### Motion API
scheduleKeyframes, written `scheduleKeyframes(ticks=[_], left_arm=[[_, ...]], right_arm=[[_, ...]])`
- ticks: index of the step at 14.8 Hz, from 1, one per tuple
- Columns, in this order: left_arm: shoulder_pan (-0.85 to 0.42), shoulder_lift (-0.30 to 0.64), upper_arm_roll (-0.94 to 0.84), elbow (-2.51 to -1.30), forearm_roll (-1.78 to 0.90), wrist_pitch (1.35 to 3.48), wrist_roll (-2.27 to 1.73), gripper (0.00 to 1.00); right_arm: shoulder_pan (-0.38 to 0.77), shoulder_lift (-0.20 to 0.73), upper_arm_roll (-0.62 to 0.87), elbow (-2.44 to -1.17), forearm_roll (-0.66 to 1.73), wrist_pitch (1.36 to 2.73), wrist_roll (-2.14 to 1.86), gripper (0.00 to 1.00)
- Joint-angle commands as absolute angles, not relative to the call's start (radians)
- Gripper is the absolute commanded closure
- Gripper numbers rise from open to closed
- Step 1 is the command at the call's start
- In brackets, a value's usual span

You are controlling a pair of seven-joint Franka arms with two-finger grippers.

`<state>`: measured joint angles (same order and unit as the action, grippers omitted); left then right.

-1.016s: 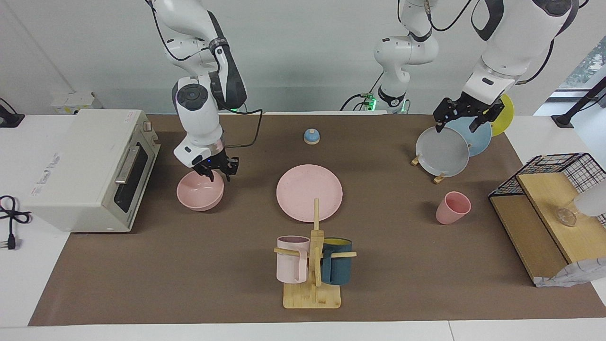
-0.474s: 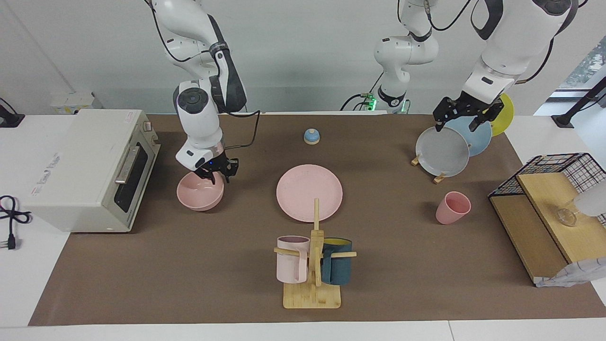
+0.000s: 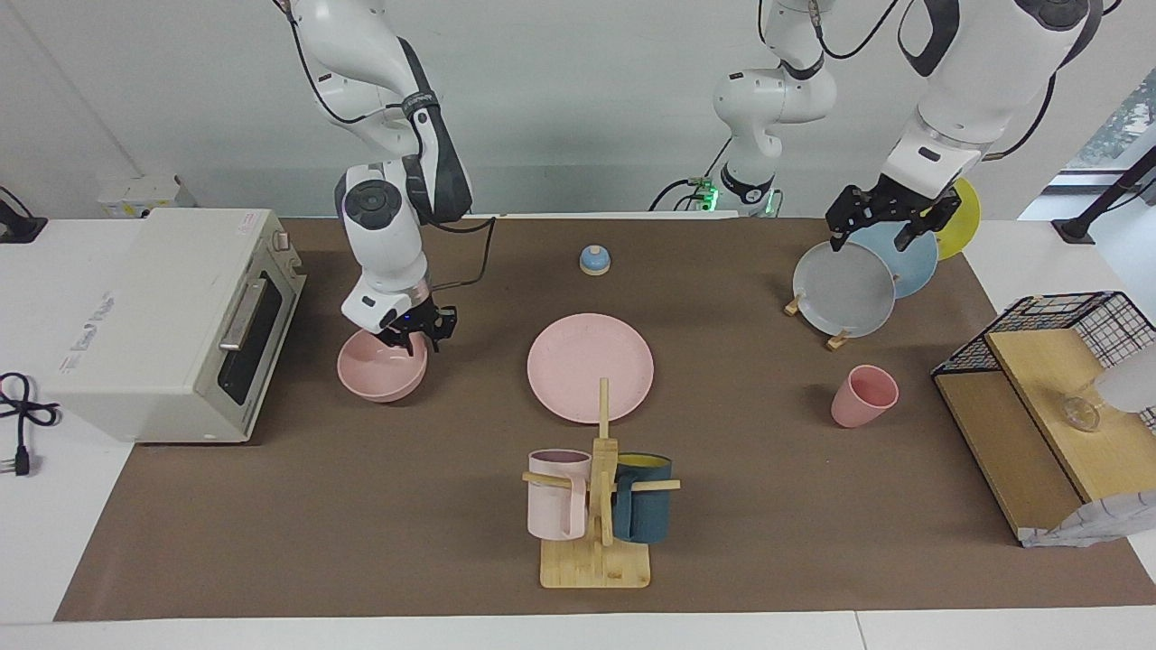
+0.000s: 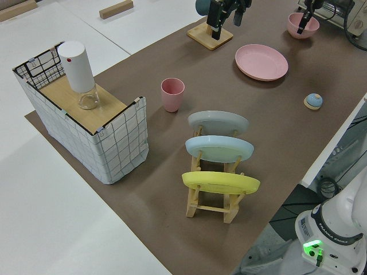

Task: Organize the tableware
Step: 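Carry the pink bowl over the plate while the left gripper grasps the cup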

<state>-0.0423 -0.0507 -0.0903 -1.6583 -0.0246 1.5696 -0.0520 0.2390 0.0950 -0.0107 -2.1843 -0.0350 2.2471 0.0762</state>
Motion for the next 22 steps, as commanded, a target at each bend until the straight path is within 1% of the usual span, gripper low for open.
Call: scheduleKeyframes(ticks=[1,2,4,5,6,7,9,10,11,13,15,16,17,19,20,22], left_arm=[[-0.041,-0.081,-0.094,-1.694,-0.009,1.582,-0.052,0.00],[-0.041,-0.081,-0.094,-1.694,-0.009,1.582,-0.052,0.00],[-0.043,-0.081,-0.094,-1.694,-0.009,1.580,-0.052,0.00],[-0.043,-0.081,-0.094,-1.694,-0.009,1.580,-0.052,0.00],[-0.043,-0.081,-0.094,-1.694,-0.009,1.580,-0.052,0.00],[-0.043,-0.081,-0.094,-1.694,-0.009,1.580,-0.051,0.00],[-0.043,-0.081,-0.094,-1.694,-0.009,1.582,-0.051,0.00],[-0.043,-0.081,-0.094,-1.694,-0.009,1.580,-0.052,0.00],[-0.043,-0.081,-0.094,-1.694,-0.009,1.582,-0.052,0.00],[-0.041,-0.081,-0.094,-1.695,-0.009,1.600,-0.051,0.00],[-0.032,-0.075,-0.092,-1.715,-0.009,1.655,-0.051,0.00],[-0.029,-0.052,-0.092,-1.713,-0.009,1.689,-0.051,0.00],[-0.029,-0.007,-0.091,-1.707,-0.009,1.724,-0.051,0.00],[-0.025,0.088,-0.084,-1.692,-0.009,1.808,-0.049,0.00],[-0.023,0.153,-0.078,-1.666,-0.009,1.845,-0.049,0.00],[-0.025,0.253,-0.069,-1.620,-0.011,1.903,-0.048,0.00]], right_arm=[[0.229,0.092,-0.005,-2.200,-0.032,2.278,0.046,0.63],[0.226,0.094,-0.005,-2.201,-0.032,2.281,0.045,0.68],[0.225,0.092,-0.005,-2.207,-0.032,2.283,0.046,0.72],[0.227,0.092,-0.005,-2.207,-0.032,2.284,0.046,0.78],[0.227,0.092,-0.005,-2.207,-0.032,2.283,0.045,0.85],[0.227,0.092,-0.005,-2.207,-0.032,2.281,0.044,1.00],[0.236,0.097,-0.006,-2.185,-0.037,2.246,0.044,1.00],[0.238,0.103,-0.005,-2.145,-0.050,2.203,0.046,1.00],[0.245,0.126,-0.005,-2.075,-0.054,2.134,0.049,1.00],[0.291,0.178,-0.006,-1.869,-0.055,1.949,0.066,1.00],[0.351,0.237,-0.005,-1.676,-0.087,1.820,0.150,1.00],[0.382,0.268,-0.003,-1.593,-0.090,1.772,0.197,1.00],[0.418,0.288,-0.002,-1.539,-0.081,1.749,0.245,1.00],[0.475,0.317,0.000,-1.487,-0.068,1.730,0.384,1.00],[0.520,0.368,0.009,-1.436,-0.066,1.700,0.443,1.00],[0.625,0.557,0.011,-1.189,-0.077,1.625,0.584,1.00]])
